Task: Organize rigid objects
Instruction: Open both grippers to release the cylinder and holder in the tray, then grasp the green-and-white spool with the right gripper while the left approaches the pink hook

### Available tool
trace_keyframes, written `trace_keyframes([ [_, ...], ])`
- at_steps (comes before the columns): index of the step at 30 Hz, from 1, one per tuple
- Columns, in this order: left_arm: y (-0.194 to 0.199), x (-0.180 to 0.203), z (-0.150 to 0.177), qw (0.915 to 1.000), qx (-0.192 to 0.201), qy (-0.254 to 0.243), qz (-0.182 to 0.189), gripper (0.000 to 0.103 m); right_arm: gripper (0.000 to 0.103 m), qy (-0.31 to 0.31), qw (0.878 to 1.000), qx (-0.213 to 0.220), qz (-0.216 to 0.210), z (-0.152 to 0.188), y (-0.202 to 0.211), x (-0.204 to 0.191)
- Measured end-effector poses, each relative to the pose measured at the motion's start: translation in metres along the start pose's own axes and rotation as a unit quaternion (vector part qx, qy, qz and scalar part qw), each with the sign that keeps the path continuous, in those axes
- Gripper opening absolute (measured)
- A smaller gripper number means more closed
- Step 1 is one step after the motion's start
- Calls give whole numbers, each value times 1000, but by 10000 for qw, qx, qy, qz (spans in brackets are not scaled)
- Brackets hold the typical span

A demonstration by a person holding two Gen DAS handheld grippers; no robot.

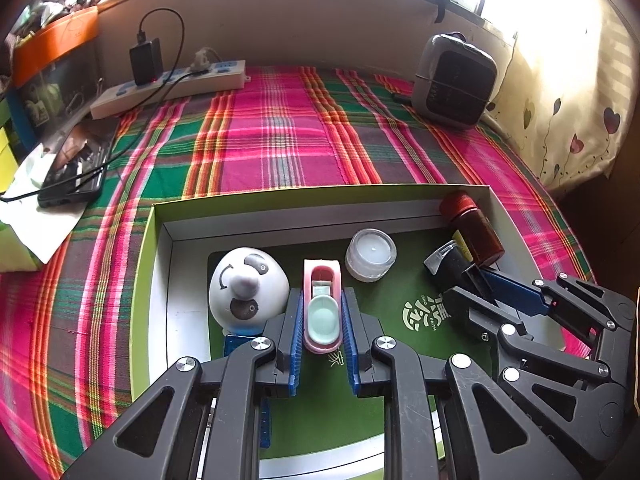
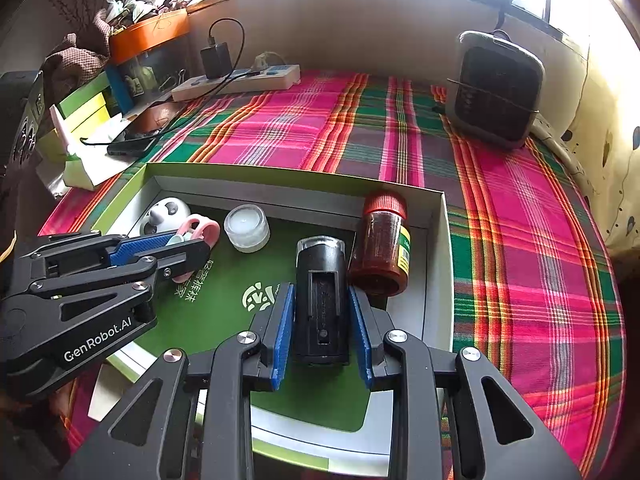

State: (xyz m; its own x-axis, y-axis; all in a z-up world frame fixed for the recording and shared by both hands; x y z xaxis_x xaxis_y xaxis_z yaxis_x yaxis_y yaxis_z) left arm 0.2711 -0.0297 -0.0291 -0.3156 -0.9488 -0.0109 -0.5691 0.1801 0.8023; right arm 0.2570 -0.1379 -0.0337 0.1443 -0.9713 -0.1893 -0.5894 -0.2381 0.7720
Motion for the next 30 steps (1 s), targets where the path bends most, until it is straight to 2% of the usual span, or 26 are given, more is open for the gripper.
trace_keyframes([
  [11, 1, -1, 0, 10000, -7, 43, 1, 30, 29, -64, 10000, -6, 16, 0, 0, 1],
  [30, 25, 6, 8, 9999, 136, 30, 1, 32, 38, -372, 9991, 57, -191, 9, 20, 8],
])
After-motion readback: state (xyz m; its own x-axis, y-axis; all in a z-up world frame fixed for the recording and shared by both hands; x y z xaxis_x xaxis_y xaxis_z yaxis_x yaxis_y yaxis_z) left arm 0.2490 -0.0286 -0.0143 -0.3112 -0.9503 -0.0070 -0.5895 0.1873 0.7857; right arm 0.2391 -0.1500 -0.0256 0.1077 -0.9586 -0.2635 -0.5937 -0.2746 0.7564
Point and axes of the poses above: each gripper's, at about its wrist camera, not at the fingertips, and y roughly against the way its jaws point, x to its right, z to its underside, the point moved 6 cm from there along -y, roughly the way its jaws point, and after that the axes turned 13 degrees about -y, right-handed, at the moved point
